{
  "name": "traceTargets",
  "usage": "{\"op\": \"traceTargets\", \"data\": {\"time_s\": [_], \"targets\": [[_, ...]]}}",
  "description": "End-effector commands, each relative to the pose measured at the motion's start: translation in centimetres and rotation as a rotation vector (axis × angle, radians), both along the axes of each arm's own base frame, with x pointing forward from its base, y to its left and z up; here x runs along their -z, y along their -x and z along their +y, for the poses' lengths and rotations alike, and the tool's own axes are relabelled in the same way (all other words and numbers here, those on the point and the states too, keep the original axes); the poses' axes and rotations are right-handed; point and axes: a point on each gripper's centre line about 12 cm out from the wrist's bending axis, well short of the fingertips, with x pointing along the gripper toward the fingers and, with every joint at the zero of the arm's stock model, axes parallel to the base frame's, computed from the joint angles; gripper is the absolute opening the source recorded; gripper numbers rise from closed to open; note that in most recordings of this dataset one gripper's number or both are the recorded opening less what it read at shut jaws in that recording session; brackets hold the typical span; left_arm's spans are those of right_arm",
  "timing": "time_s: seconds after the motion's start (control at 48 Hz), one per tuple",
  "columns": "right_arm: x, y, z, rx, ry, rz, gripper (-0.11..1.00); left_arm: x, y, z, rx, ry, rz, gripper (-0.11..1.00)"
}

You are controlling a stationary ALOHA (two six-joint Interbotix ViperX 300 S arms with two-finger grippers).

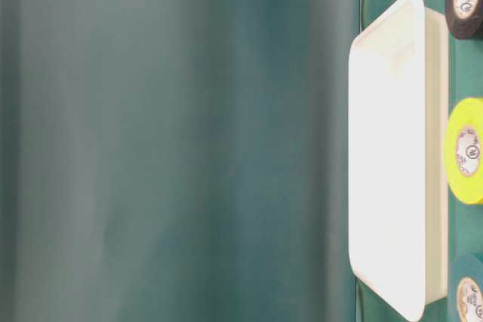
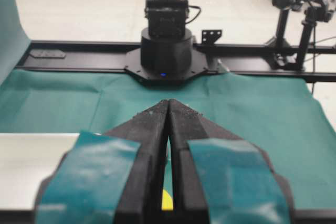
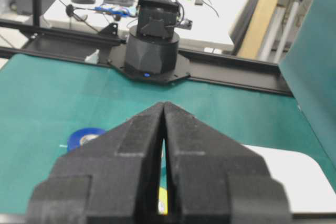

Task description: Place the tape from the fixed location into the white case.

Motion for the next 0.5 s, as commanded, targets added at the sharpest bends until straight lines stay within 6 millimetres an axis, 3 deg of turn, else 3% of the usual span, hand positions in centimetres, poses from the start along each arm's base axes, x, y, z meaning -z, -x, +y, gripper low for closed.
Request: {"op": "traceTargets", "data": {"time_s": [0.0, 0.479], "targets": [[-1.24, -0.22, -0.13, 0.007, -0.004, -0.032, 0.0, -0.28, -0.25, -0.06, 0.002, -0.011, 0.017, 0.02], [-1.14, -0.48, -0.17, 0.008, -0.009, 0.018, 0.01, -0.23, -0.24, -0.06, 0.001, -0.024, 0.026, 0.01]]}}
